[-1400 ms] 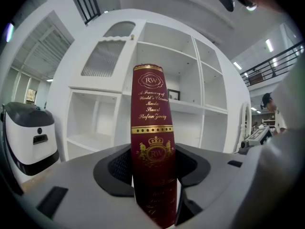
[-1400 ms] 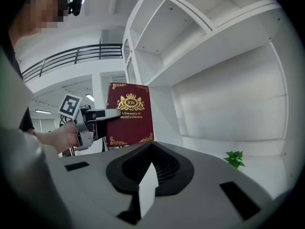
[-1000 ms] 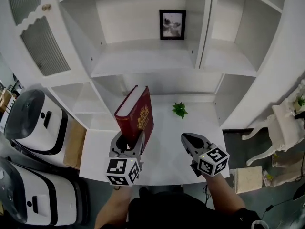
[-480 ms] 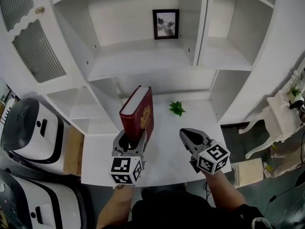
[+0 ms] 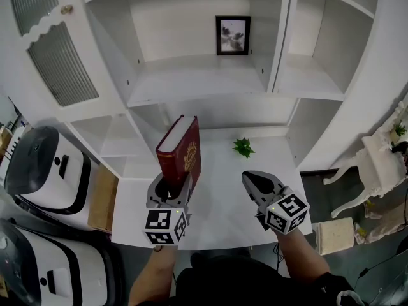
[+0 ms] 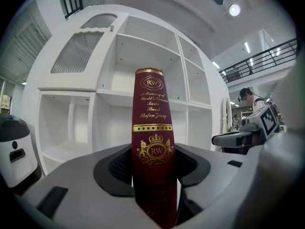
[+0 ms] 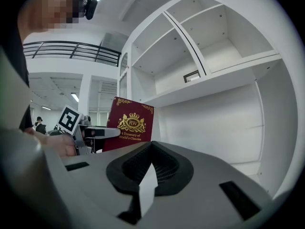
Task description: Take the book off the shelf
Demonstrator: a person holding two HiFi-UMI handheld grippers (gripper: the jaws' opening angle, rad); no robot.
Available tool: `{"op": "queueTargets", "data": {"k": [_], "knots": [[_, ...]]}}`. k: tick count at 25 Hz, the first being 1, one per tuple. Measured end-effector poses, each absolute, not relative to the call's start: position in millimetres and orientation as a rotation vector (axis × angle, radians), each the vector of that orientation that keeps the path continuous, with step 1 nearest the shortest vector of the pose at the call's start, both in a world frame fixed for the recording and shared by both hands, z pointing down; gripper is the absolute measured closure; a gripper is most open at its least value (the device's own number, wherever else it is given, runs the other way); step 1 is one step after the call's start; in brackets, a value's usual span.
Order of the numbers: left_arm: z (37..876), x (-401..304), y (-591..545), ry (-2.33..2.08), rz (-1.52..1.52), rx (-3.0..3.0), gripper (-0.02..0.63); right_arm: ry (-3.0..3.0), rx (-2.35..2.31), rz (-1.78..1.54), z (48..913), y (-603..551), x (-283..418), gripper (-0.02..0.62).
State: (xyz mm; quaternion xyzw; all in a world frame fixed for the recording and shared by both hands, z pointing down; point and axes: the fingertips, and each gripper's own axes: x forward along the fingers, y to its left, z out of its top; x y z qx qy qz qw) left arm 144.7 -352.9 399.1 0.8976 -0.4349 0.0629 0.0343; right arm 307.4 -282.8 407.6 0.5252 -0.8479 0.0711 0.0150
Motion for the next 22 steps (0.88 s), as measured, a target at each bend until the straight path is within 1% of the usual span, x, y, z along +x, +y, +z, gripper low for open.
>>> {"op": "queueTargets", "data": {"k": [22], "knots": [[402.3, 140.3, -352.5, -1.322, 0.188, 2.747, 0.385, -2.635, 1.611, 0.229, 414.0, -279.6, 297.4, 0.583]]}}
